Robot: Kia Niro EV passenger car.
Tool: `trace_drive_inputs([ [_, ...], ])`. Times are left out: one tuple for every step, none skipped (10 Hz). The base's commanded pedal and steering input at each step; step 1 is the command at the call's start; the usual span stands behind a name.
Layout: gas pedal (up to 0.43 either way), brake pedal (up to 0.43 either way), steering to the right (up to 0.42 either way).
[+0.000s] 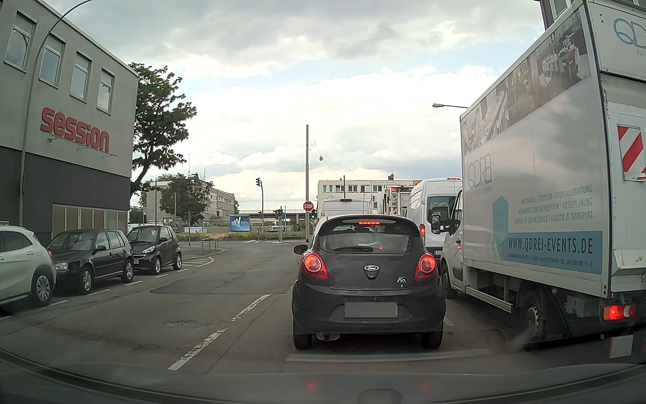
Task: Follow the waypoints while adhering to traffic rules and regulations
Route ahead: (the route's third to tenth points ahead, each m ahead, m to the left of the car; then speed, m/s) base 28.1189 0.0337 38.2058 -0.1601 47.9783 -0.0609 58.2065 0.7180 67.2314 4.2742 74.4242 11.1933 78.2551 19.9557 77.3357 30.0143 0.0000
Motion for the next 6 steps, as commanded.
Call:
trace_drive_inputs([
  [0.000,0.323,-0.002],
  [0.000,0.317,-0.002],
  [0.000,0.317,-0.001],
  [0.000,0.317,-0.002],
  [0.000,0.317,-0.001],
  [0.000,0.317,-0.002],
])
